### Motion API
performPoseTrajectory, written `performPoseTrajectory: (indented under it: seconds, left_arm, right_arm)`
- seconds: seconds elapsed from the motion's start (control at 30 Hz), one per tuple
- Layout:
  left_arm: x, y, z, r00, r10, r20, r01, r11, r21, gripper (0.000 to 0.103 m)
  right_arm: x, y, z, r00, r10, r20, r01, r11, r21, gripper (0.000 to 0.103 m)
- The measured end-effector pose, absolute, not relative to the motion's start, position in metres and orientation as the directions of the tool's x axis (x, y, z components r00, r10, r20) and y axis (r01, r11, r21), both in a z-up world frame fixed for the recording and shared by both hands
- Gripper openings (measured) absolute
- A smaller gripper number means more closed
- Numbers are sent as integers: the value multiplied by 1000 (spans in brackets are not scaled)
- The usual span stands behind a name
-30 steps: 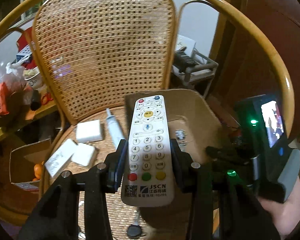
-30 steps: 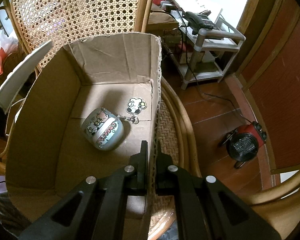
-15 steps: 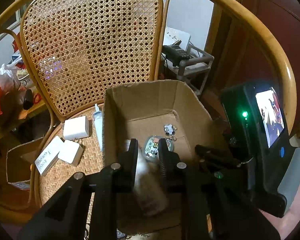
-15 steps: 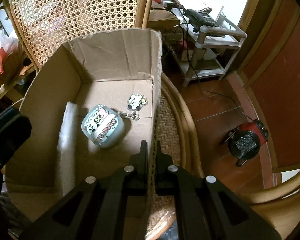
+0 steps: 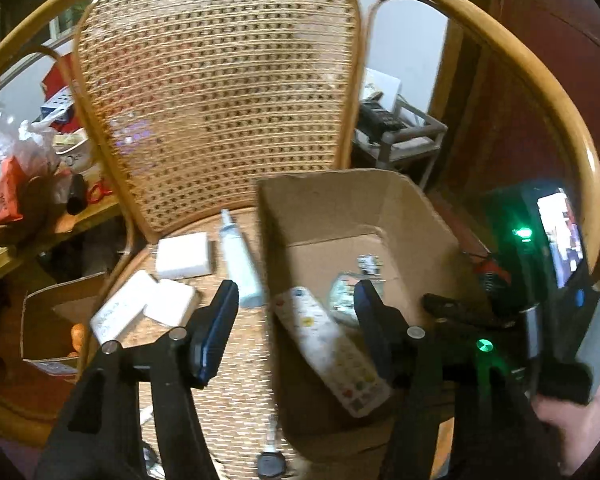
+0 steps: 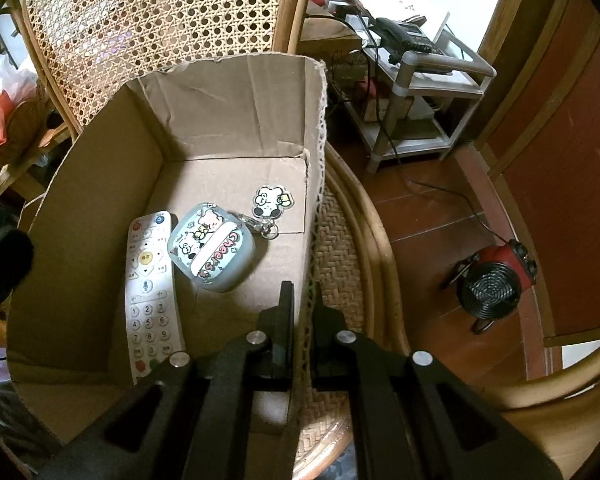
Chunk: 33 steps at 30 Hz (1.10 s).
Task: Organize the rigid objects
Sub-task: 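Grasp the white square adapter with the left tool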
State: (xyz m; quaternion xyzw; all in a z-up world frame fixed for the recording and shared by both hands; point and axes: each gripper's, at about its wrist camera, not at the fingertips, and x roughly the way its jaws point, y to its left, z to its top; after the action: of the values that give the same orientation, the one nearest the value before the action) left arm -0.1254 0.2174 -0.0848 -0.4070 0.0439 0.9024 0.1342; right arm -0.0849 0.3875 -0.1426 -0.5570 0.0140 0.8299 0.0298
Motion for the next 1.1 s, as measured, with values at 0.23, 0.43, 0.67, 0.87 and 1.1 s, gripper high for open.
performPoseTrajectory:
  seconds: [0.23,0.43,0.67,0.87,1.1]
  left_arm:
    - [-141,155,-104,-627,131,-768,-184,-983,-18,72]
    - [-150,118,-135,-596,77,-799,-147,-989,15,78]
    - [-170,109,-174,-534,89,-841,-150,-989,-10,78]
    - [-193,111,-197,-504,95,-858,-144,-989,-25,78]
    - [-209,113,-212,-486,106,-867,-149,-988,-37,78]
  right_arm:
    - [-85,388,-144,-377,33,-926,-64,-998,-9,7]
    - [-86,390,-142,-375,33,-926,-64,-998,-10,7]
    - [-85,387,-143,-375,42,-926,-62,-998,-20,7]
    - [-86,387,-144,-366,41,-930,-63,-998,-19,7]
    - [-86,385,-144,-363,43,-931,-55,-998,-24,6]
